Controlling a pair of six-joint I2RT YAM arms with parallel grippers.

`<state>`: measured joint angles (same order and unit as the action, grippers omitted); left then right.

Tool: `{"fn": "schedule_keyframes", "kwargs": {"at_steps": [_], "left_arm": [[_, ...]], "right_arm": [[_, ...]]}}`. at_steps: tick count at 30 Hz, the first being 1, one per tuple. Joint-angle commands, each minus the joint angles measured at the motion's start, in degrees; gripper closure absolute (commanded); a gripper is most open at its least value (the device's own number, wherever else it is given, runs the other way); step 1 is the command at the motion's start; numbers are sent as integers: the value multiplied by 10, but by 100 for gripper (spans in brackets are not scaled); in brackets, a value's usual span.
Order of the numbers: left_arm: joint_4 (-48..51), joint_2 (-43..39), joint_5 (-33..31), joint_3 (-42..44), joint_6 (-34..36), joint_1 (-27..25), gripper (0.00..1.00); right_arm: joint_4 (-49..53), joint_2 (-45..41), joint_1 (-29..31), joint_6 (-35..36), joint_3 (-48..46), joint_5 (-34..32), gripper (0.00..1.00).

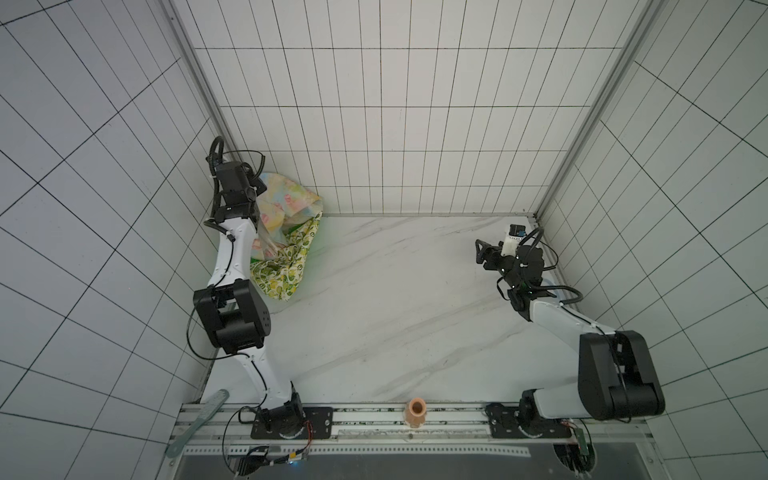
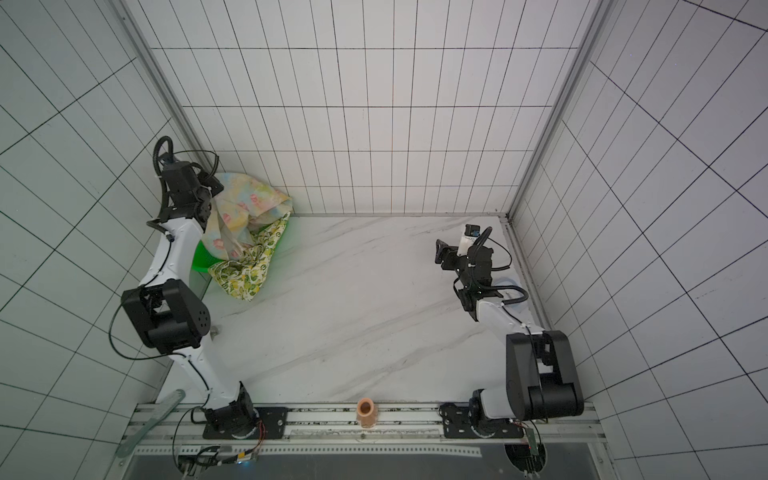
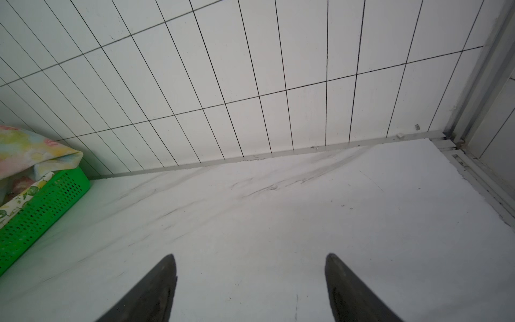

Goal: Fold and stack the skirts
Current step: 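Lift the floral skirt high out of the basket with the left gripper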

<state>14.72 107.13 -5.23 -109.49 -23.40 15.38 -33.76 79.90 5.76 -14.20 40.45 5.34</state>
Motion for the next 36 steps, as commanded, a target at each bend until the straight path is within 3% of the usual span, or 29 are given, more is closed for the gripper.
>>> {"fn": "schedule_keyframes", "kwargs": {"at_steps": [1, 5, 10, 17, 26, 36], "left_arm": [[-24, -43, 3, -39, -27, 2, 100], [-43, -70, 27, -81, -58, 2, 100], [-58, -58, 109, -166, -120, 2, 100], [-138, -51, 231, -209, -228, -11, 100], [-165, -77, 282, -206, -244, -137, 100], [-272, -119, 306, -66, -353, -270, 100]], "right_arm": [[-1, -27, 9, -19, 36, 13, 18], [0, -44, 10, -25, 37, 22, 18], [1, -62, 13, -32, 40, 29, 18], [4, -89, 14, -36, 32, 31, 18], [27, -127, 14, -39, 33, 32, 19], [88, -221, 14, -46, 7, 27, 19]]}}
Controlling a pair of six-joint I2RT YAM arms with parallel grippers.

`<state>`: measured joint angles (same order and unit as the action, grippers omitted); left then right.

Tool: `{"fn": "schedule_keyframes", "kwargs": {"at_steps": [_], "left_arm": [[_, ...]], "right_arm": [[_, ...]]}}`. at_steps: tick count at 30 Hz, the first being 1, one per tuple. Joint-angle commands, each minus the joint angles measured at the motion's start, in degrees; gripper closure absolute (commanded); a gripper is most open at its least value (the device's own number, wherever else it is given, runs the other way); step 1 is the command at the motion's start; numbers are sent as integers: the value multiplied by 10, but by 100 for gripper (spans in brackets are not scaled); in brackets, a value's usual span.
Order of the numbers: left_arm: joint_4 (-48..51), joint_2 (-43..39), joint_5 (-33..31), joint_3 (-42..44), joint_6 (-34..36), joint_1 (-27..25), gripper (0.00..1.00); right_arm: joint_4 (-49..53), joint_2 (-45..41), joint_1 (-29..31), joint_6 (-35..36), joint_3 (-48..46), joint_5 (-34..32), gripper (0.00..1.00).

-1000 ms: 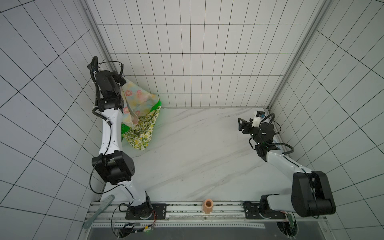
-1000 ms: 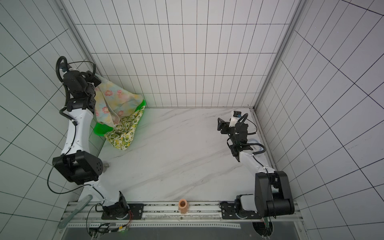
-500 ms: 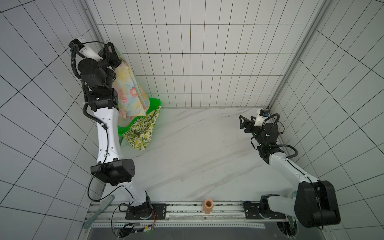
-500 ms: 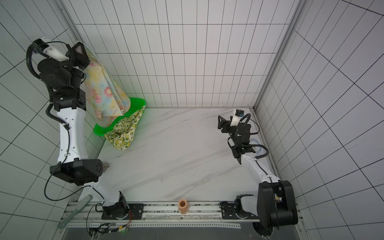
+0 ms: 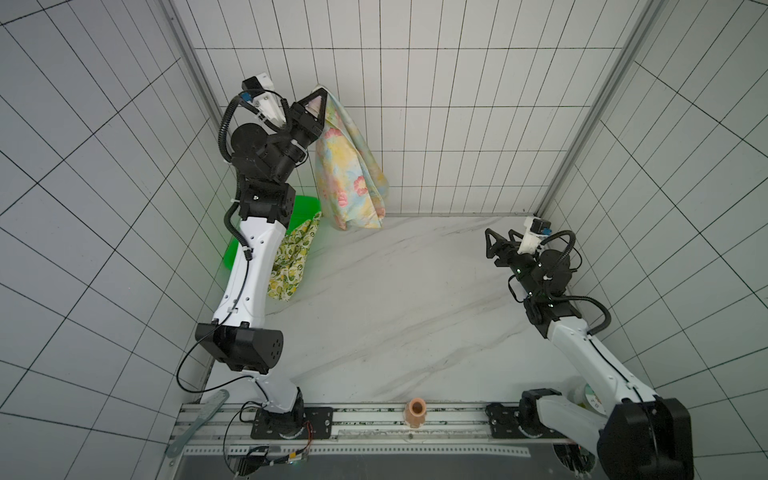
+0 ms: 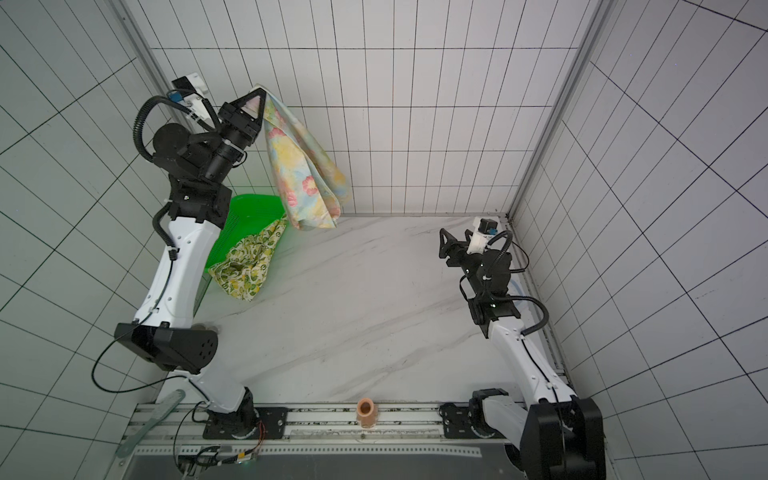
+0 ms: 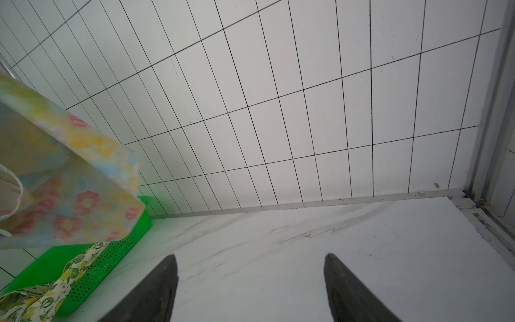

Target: Fold and stack the skirts

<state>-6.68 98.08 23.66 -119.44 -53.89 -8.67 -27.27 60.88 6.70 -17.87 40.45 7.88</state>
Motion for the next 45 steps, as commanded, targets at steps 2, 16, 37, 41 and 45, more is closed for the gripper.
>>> {"fn": "schedule_keyframes", "kwargs": {"at_steps": [2, 16, 37, 41, 45], "left_arm": [[-95, -58, 16, 118, -83, -47, 100], [-74, -326, -118, 768, 42, -132, 100], [151, -428, -132, 909, 106, -156, 41], [152, -346, -90, 896, 97, -157, 47], [115, -326, -91, 921, 80, -157, 48]], "right_arm": [[36, -56, 5, -16, -7, 2, 19], [59, -69, 109, -81, -141, 10, 24], [69, 234, 219, -20, -9, -36, 24], [88, 314, 218, 0, 69, 4, 31], [94, 362, 219, 4, 104, 41, 35]]}}
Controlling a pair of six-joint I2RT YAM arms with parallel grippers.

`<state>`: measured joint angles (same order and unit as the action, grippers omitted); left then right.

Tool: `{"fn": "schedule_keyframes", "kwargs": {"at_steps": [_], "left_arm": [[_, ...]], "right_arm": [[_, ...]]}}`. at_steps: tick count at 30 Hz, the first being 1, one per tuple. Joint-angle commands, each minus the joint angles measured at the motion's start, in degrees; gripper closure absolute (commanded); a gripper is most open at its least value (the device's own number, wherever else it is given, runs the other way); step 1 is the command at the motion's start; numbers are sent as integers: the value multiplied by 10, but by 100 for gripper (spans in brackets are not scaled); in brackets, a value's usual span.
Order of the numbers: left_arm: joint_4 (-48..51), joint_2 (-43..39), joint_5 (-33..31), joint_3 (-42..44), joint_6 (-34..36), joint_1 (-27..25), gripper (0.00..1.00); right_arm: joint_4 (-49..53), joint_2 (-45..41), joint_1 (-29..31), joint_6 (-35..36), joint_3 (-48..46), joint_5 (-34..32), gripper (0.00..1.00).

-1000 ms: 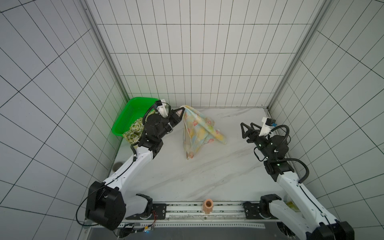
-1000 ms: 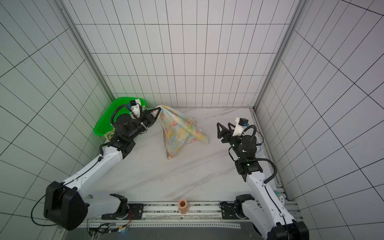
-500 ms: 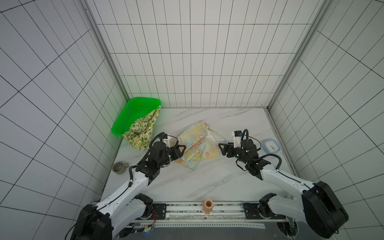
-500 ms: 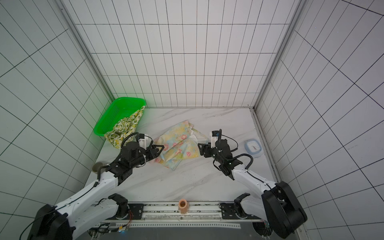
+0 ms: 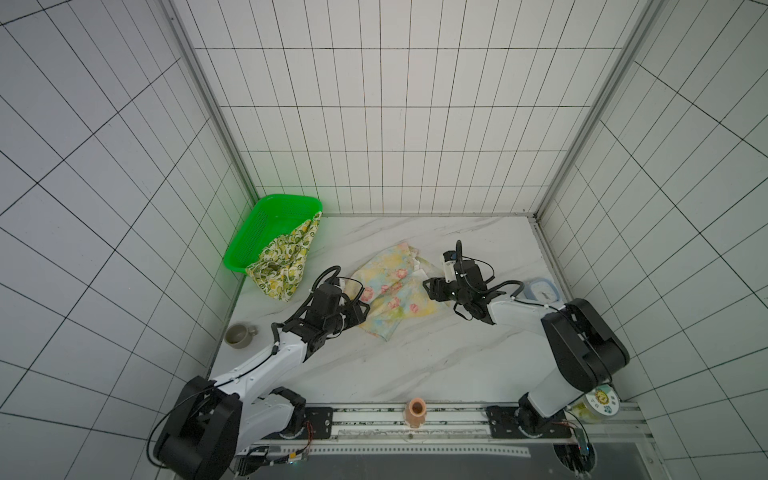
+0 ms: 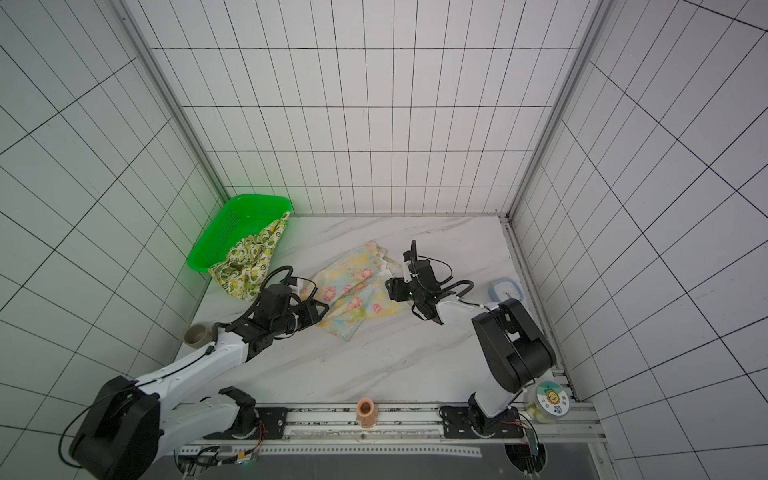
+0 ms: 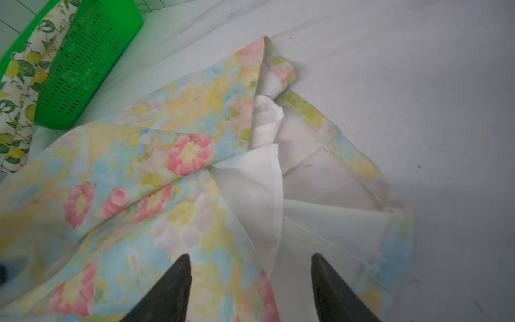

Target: Fold and stack the skirts

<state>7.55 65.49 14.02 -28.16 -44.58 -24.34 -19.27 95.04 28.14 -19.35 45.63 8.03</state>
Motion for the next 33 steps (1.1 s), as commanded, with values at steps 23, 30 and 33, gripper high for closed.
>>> {"fn": "schedule_keyframes", "kwargs": {"at_steps": [23, 30, 33], "left_arm": [[5, -11, -49, 10, 18, 2, 52], [14, -15, -48, 10, 19, 3, 52], [17, -18, -52, 10, 18, 3, 52]], "right_arm": [[20, 97, 16, 54, 120, 76, 39], [32, 130, 16, 60, 147, 80, 38], [32, 132, 17, 59, 148, 94, 42]]}}
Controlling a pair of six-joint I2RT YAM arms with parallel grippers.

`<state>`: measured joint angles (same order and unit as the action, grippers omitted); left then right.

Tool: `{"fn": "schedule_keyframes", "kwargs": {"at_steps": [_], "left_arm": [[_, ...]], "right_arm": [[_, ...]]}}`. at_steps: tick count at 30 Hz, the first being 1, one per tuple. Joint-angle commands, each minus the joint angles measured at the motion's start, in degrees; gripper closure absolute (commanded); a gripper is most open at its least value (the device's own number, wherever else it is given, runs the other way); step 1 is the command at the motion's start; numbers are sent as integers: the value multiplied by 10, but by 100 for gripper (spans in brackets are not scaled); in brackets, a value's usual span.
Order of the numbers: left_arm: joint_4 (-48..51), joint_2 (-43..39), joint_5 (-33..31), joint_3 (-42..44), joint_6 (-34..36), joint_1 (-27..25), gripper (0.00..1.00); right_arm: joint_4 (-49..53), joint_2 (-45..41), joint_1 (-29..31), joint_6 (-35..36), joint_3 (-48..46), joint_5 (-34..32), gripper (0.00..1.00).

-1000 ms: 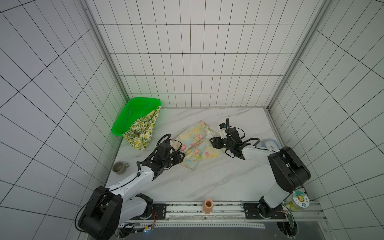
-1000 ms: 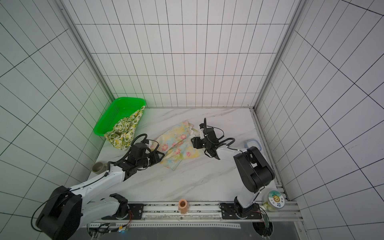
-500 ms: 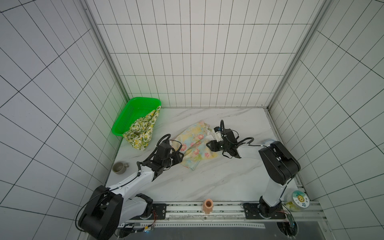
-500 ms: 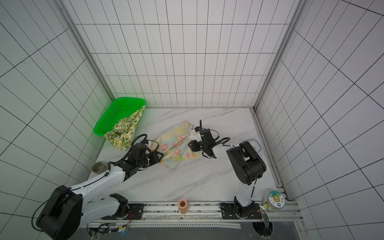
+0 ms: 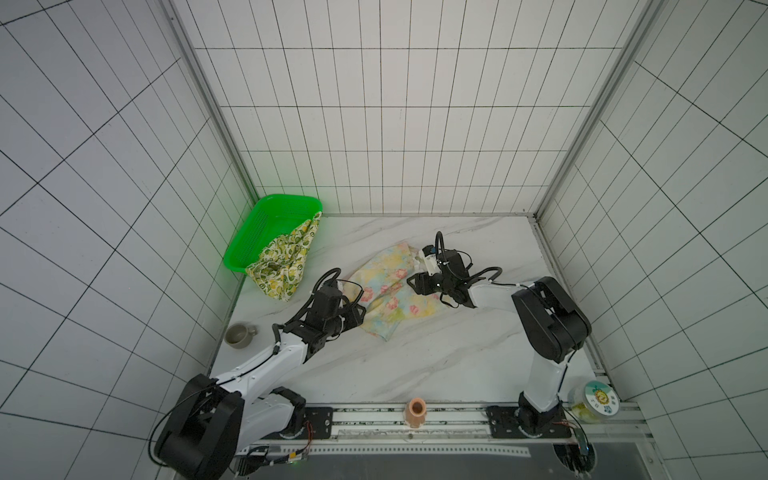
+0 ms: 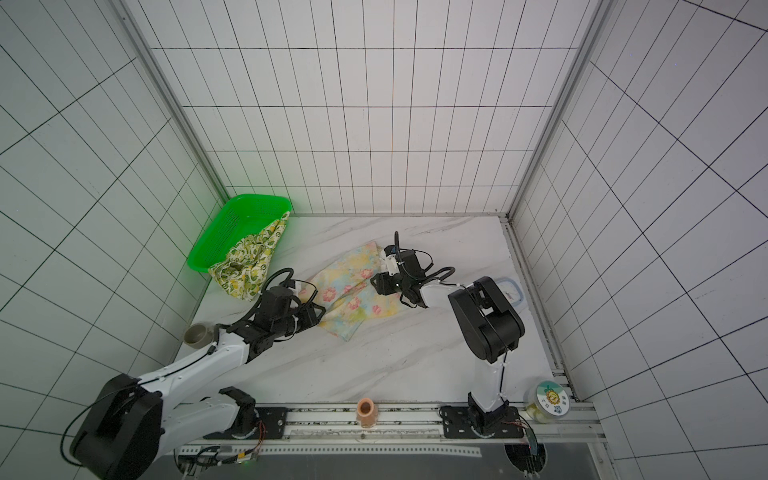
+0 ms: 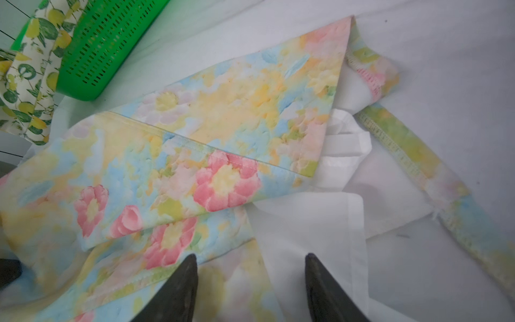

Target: Fold and stack the skirts

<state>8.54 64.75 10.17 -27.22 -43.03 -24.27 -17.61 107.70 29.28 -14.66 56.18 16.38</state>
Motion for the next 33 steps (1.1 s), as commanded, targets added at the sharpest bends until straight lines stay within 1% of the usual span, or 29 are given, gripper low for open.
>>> {"fn": "schedule_keyframes", "kwargs": {"at_steps": [1, 2, 6, 7, 12, 16, 20, 22, 24, 28, 31, 33], "left_arm": [[8, -11, -14, 0, 3, 3, 52], [8, -11, -15, 0, 4, 3, 52], [9, -11, -16, -1, 5, 5, 52], [9, -12, -16, -2, 5, 7, 52], [18, -16, -19, -11, 16, 29, 53], [39, -25, -15, -32, 41, 48, 53], [58, -49, -13, -44, 63, 48, 53], [58, -66, -1, -36, 63, 45, 54], [57, -83, 8, -25, 59, 38, 55], [50, -120, 16, -2, 54, 6, 62], [25, -139, 39, 12, 44, -18, 67], [6, -143, 56, 15, 37, -31, 67]], "right_arm": [[14, 3, 5, 11, 40, 13, 45], [13, 1, 5, 12, 38, 15, 51], [16, -27, 5, 12, 36, 20, 93], [19, -40, 4, 14, 36, 20, 100], [57, -111, 1, 22, 73, 9, 100], [109, -159, -3, 27, 147, -1, 100], [150, -195, -3, 32, 226, -3, 100], [150, -216, -3, 28, 253, -9, 100], [145, -230, -3, 19, 271, -22, 100], [171, -219, -2, 24, 340, 2, 100], [226, -196, 2, 14, 404, -26, 100], [228, -192, 6, 18, 417, -39, 100]]}}
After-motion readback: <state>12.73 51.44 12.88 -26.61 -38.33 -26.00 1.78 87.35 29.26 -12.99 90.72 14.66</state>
